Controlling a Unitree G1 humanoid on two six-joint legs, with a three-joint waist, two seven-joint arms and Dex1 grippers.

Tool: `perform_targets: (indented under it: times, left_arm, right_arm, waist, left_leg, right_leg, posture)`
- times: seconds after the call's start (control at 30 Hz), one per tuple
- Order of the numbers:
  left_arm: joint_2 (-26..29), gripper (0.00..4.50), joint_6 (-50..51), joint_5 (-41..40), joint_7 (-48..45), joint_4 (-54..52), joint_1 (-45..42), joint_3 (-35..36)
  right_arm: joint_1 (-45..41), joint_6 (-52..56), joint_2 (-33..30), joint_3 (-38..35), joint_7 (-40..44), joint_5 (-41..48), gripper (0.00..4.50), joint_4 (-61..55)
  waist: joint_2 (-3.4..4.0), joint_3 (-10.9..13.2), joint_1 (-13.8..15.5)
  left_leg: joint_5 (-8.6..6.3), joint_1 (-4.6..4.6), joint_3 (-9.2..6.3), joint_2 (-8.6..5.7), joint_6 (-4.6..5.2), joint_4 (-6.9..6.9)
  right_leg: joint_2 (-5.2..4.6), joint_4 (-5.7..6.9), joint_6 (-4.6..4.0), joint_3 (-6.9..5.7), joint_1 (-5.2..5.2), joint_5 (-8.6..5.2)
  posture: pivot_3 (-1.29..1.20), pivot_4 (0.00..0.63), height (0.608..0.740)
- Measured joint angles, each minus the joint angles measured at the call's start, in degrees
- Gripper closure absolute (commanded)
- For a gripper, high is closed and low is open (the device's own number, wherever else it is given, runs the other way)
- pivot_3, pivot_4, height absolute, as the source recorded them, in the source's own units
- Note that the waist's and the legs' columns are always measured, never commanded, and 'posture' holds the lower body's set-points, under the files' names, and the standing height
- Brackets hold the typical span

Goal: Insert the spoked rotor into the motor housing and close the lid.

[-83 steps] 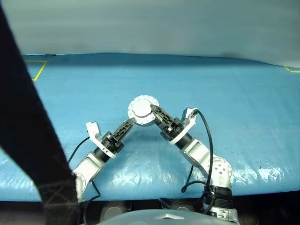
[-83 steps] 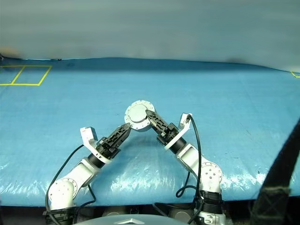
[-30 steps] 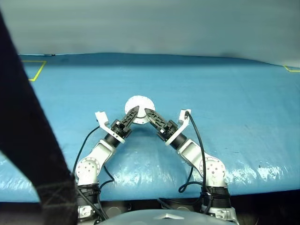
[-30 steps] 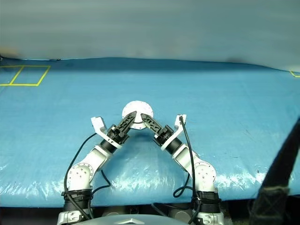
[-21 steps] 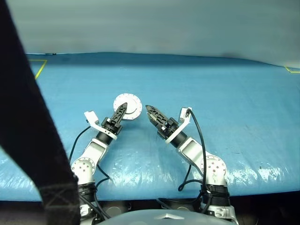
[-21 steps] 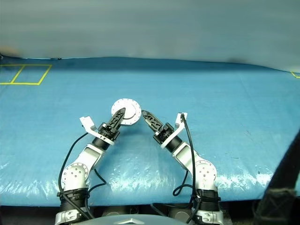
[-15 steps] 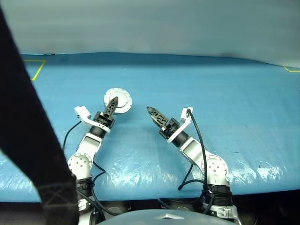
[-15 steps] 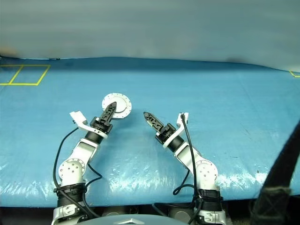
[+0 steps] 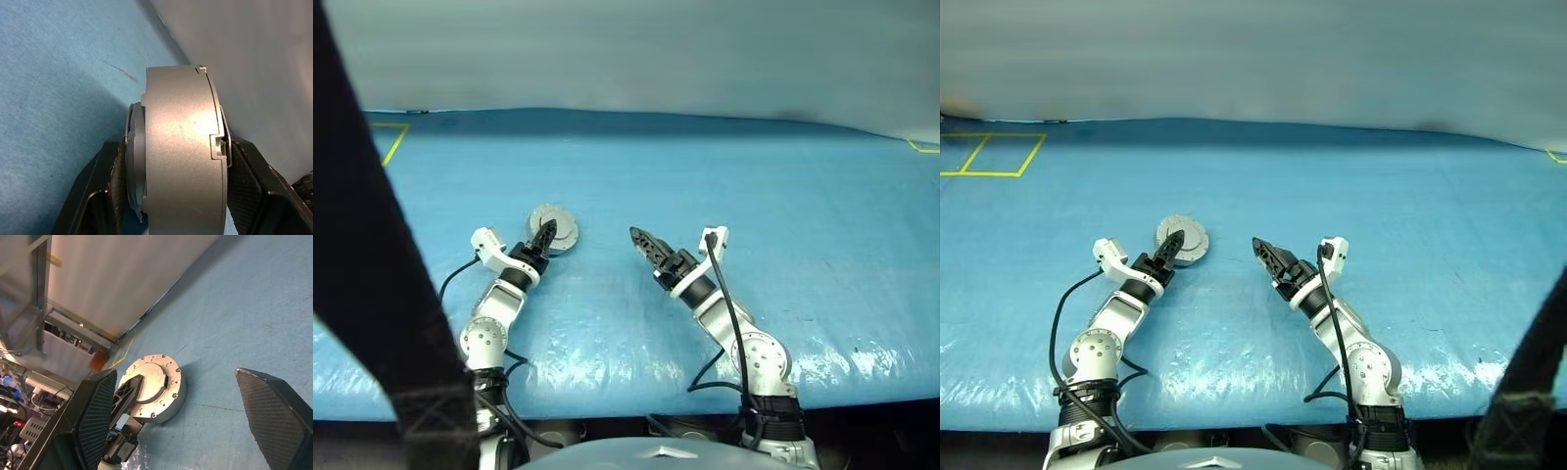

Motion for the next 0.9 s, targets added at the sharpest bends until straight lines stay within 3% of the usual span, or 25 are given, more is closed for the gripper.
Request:
perform_targets:
  times: [0.07,0.4,0.6,0.73,0.9]
  left_arm:
    - [0.5,0.89,0.0,1.3,1.1,0.1,0.3,0.2]
    - [6.5,0.89,-4.0,5.1,6.8,-0.3,1.7,6.5]
    - [11.2,0.89,-3.7,6.0,4.8,-0.5,3.9,9.3]
    - [14.7,0.89,-3.7,6.8,-3.4,-9.1,6.2,4.0]
    - [17.2,0.89,-6.5,10.4,-14.4,-20.6,6.2,-8.6]
  right_arm:
    - [0.0,0.1,-0.1,0.4,0.0,-0.9,0.37,0.1]
    - [-0.1,0.4,-0.3,1.6,2.1,-2.8,0.37,0.2]
    - [0.0,0.4,0.1,1.8,3.0,-3.4,0.37,0.3]
    - [0.1,-0.9,-1.8,2.7,4.7,-5.8,0.37,-0.3]
    - [0.8,-7.6,-7.6,6.6,7.2,-15.6,0.37,-4.6]
  waist:
    - [0.0,0.0,-0.1]
    - [0.0,0.0,-0.6]
    - [-0.02,0.0,-0.2]
    - [-0.11,0.0,0.2]
    - [-0.09,0.0,-0.1]
  left_leg:
    - [0.01,0.05,0.01,0.0,-0.01,-0.01]
    - [0.06,0.16,0.01,0.1,-0.1,-0.03]
    - [0.06,0.12,0.02,0.04,-0.1,-0.02]
    - [0.05,0.08,0.01,-0.01,-0.1,-0.02]
    - [0.05,0.12,0.12,-0.05,-0.09,-0.03]
  right_leg:
    - [0.01,0.03,-0.01,0.03,0.02,0.0]
    - [0.07,0.09,-0.12,0.07,0.04,0.04]
    - [-0.01,0.06,-0.1,0.03,0.04,0.05]
    - [-0.1,0.03,-0.1,-0.02,0.04,0.05]
    - [-0.12,0.03,-0.1,0.07,0.02,0.05]
  posture:
    - [0.0,0.15,0.74]
    - [0.0,0.15,0.74]
    - [0.0,0.15,0.74]
    - [0.0,0.15,0.74]
    - [0.0,0.15,0.74]
